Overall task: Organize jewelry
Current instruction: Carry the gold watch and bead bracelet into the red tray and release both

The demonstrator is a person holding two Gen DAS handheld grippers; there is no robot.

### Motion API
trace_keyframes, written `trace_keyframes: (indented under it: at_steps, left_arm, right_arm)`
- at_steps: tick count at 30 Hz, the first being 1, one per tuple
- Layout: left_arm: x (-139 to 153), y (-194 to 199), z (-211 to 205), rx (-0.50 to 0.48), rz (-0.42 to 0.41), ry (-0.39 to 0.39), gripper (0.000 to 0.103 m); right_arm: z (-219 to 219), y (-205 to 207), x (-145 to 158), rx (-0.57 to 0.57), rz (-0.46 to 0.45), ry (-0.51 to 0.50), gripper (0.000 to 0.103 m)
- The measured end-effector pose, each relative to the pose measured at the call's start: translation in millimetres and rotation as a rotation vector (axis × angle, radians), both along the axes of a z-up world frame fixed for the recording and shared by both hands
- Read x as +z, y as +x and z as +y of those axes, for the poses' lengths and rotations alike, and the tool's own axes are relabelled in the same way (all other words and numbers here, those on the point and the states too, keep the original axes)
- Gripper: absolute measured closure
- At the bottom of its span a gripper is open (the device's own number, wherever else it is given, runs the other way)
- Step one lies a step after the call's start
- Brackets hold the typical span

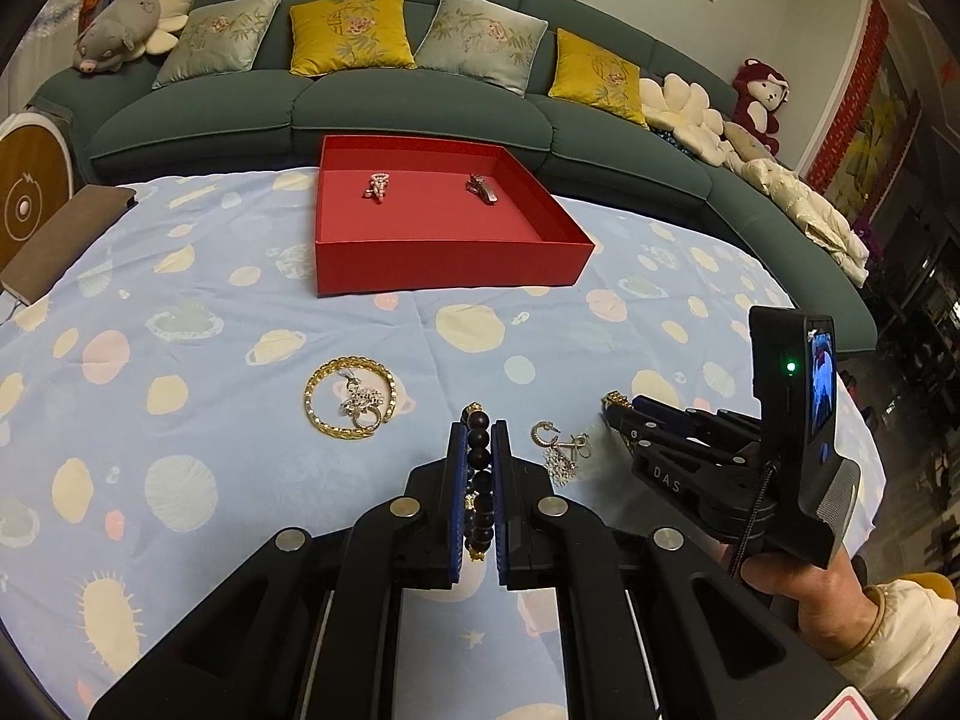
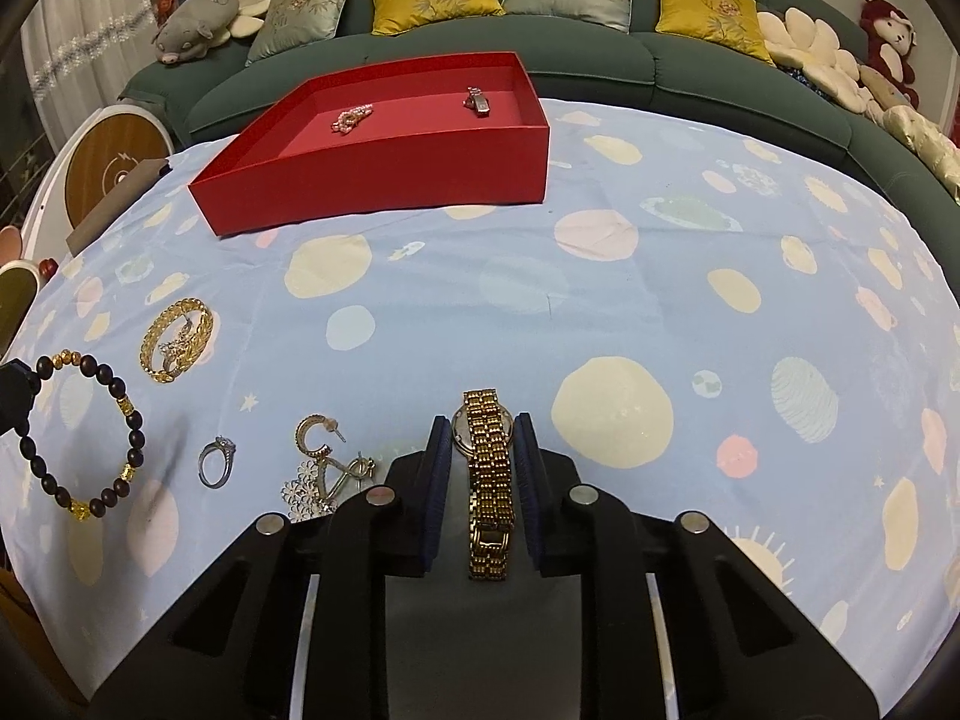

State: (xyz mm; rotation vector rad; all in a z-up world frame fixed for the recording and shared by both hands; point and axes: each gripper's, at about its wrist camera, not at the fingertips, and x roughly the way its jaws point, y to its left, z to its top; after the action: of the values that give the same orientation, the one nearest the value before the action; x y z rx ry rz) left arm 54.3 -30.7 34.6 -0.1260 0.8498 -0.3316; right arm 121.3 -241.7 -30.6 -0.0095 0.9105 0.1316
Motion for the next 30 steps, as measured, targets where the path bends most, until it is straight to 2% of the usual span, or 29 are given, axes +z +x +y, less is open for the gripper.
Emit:
trace_keyframes:
  at_steps: [6,7,14,23,28,30]
  left_arm:
    - [7,2,2,0.011,-0.014,-0.007,0.098]
    - [9,3,3,0.012,-0.017,-0.009,0.098]
    - [22,10,6,0.033,-0.036,-0.029,0.098]
    - [35,18,10,0.041,-0.038,-0.055,0.098]
    - [55,42,16,0.048,-0.024,-0.091,0.098]
    - [67,57,18,0.054,-0.054,-0.062,0.098]
  right_arm:
    - [-3,-6,16,0.002,-0.038,0.037,0.083]
    - [-4,-7,20,0.004,-0.045,0.046,0.092]
    - [-2,-8,41,0.013,-0.085,0.085,0.093]
    - [-4,-9,51,0.012,-0.097,0.116,0.093]
    - [2,4,79,0.03,-0.1,0.137,0.093]
    - [7,14,93,0.048,-0.108,0.127,0.093]
